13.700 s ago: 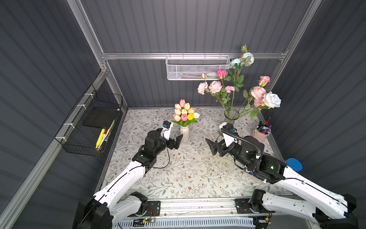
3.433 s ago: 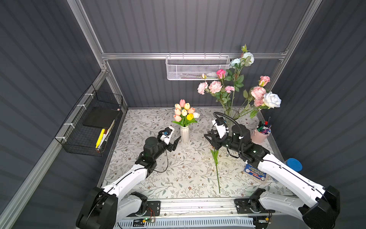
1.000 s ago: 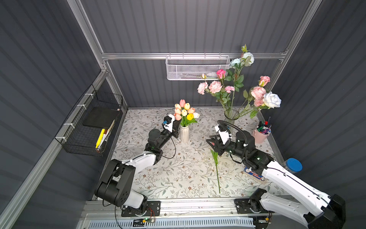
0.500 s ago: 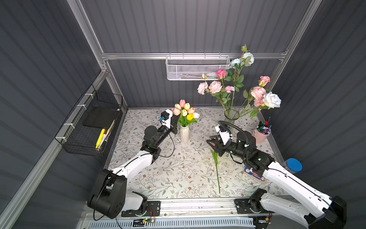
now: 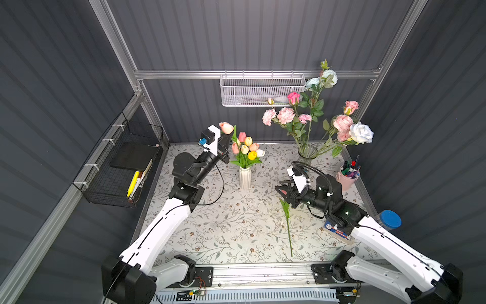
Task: Pick out pink flowers from the vase
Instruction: Pick up the flower from the vase.
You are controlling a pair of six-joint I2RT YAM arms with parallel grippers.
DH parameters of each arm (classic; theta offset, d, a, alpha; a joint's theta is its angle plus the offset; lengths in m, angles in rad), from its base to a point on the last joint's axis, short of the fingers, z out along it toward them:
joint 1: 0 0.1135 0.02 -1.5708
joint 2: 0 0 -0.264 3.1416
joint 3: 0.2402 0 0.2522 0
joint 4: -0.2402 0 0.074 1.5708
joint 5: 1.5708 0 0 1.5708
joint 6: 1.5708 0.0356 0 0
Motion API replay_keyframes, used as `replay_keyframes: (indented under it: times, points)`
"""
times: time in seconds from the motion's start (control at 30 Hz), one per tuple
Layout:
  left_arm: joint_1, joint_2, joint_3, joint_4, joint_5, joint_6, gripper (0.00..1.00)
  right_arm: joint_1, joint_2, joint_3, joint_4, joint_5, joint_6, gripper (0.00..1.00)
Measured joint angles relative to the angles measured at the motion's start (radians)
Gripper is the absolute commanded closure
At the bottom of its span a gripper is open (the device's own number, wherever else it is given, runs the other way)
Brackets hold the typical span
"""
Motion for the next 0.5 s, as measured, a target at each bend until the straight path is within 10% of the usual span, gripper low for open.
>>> replay_keyframes:
  times: [0.5]
  points:
    - [0.0,-0.254,0.206,-0.332,-0.085,-0.019,1.0,0.0,-0.116,-0.034,-0.017,0.108,-0.025,0.62]
